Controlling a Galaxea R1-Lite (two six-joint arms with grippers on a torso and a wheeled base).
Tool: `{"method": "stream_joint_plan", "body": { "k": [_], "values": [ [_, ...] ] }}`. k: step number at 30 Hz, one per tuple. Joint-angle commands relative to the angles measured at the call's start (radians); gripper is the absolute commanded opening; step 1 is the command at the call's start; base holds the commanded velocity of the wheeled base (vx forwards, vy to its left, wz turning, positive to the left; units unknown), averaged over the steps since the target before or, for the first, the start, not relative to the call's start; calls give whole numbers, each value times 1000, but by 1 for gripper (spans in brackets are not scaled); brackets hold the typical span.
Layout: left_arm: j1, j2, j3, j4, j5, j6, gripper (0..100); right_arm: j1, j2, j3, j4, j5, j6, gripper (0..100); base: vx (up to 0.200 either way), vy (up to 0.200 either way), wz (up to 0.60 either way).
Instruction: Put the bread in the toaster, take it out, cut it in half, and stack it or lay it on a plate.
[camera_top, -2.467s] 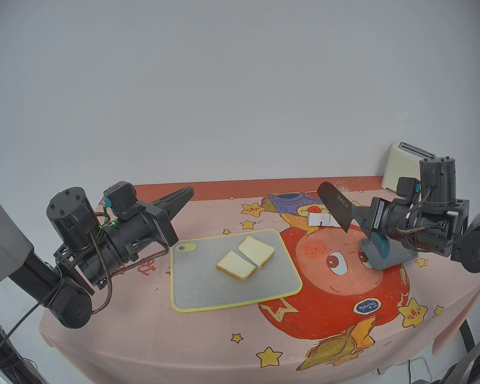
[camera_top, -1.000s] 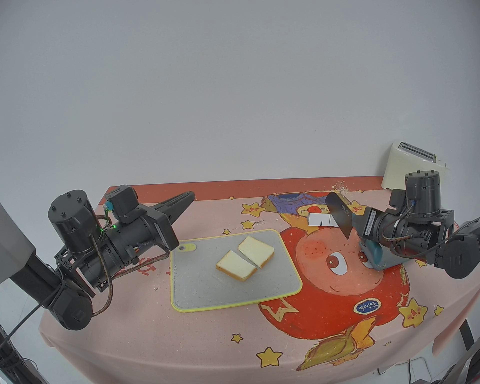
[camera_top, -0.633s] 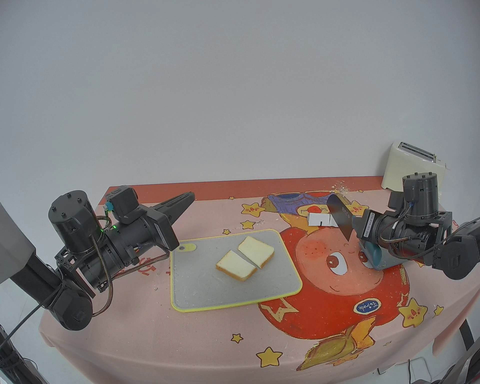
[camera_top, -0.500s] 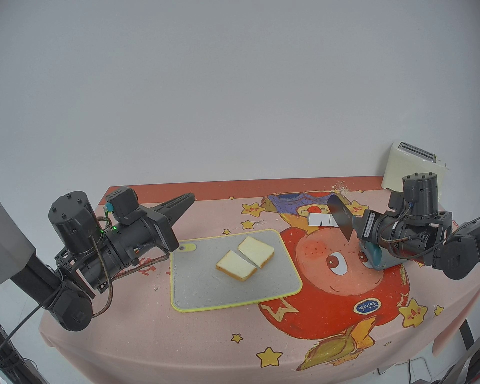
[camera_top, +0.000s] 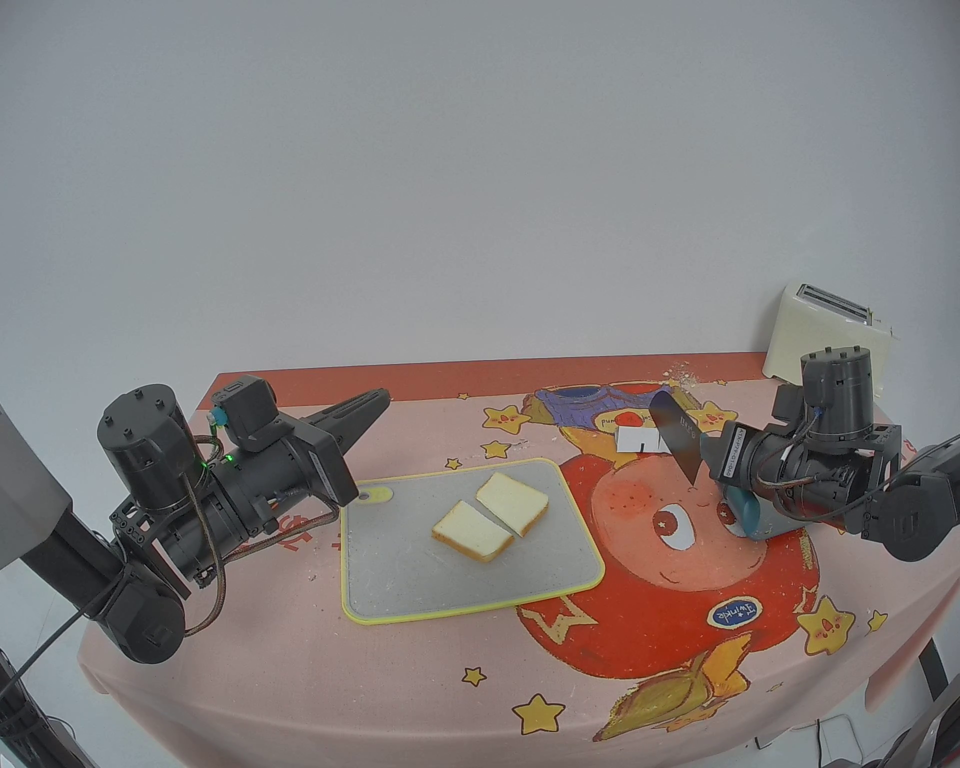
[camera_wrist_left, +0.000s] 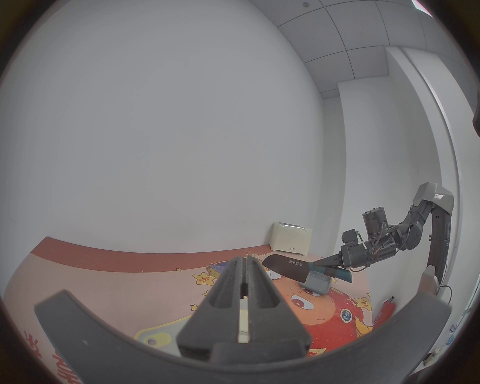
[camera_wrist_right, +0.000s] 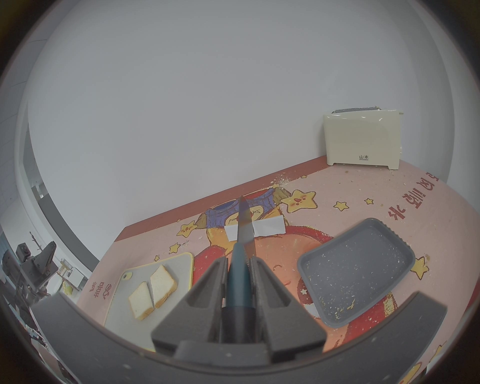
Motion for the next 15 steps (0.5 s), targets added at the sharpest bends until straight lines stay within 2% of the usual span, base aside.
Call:
{"method": "stream_joint_plan", "body": {
  "k": [1,15],
  "values": [
    [-1,2,2,-1,0,0,0,1,2,-2,0,-1,3,0,0,0,0],
    [-1,11,2,-2,0,1,0,0,1,-4,0,-1,3,0,0,0,0]
  ]
}}
